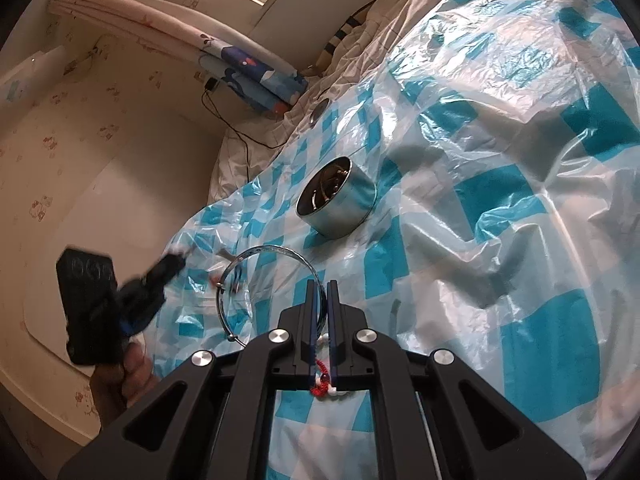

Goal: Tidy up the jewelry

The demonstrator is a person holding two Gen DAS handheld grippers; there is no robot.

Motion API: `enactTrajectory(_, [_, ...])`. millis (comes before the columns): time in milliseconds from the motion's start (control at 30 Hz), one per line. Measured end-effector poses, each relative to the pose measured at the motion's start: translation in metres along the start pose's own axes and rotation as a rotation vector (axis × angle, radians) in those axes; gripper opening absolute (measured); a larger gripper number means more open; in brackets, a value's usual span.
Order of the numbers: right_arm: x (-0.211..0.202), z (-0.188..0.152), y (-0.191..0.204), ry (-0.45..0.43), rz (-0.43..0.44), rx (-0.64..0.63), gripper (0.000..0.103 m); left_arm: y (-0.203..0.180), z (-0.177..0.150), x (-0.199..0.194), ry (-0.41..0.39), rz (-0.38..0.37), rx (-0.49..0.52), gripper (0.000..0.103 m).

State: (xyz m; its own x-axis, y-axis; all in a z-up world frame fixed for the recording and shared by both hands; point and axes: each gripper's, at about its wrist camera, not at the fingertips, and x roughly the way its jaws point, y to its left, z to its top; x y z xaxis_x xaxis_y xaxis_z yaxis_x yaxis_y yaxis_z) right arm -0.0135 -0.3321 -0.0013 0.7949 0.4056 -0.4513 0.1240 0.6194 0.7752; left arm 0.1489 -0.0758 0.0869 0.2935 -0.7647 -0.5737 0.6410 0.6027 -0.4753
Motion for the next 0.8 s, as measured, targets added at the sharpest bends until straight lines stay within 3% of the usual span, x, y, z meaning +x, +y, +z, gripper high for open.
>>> enactTrajectory(233, [-0.001,0.002,-0.002,0.006,0.006,0.002,0.006,0.009,0.047,0.057,-0.047,0.033,-0.026,0.004])
enactTrajectory(333, [-0.001,0.004,0.0,-0.001,-0.006,-0.017,0.006,0.031,0.055,0.09,-0.028,0.13,-0.068,0.006])
enactTrajectory(400, [0.001,0.008,0.002,-0.005,-0.018,-0.032,0.006,0.049,0.048,0.119,0.097,0.26,-0.082,0.026])
enactTrajectory(467, [0.007,0.016,0.004,-0.008,-0.039,-0.051,0.006,0.061,0.038,0.126,0.146,0.329,-0.096,0.034])
enactTrajectory(533, [0.017,0.029,0.006,-0.014,-0.058,-0.064,0.006,0.065,0.033,0.118,0.149,0.342,-0.109,0.038])
enactTrajectory(600, [0.032,0.046,0.015,-0.028,-0.108,-0.119,0.006,0.061,0.034,0.096,0.114,0.353,-0.091,0.053])
enactTrajectory(700, [0.068,0.068,0.034,-0.03,-0.169,-0.205,0.006,0.057,0.024,0.056,0.052,0.347,-0.105,0.064])
enactTrajectory(800, [0.112,0.084,0.05,-0.016,-0.216,-0.265,0.006,0.06,0.002,0.018,0.01,0.334,-0.149,0.068])
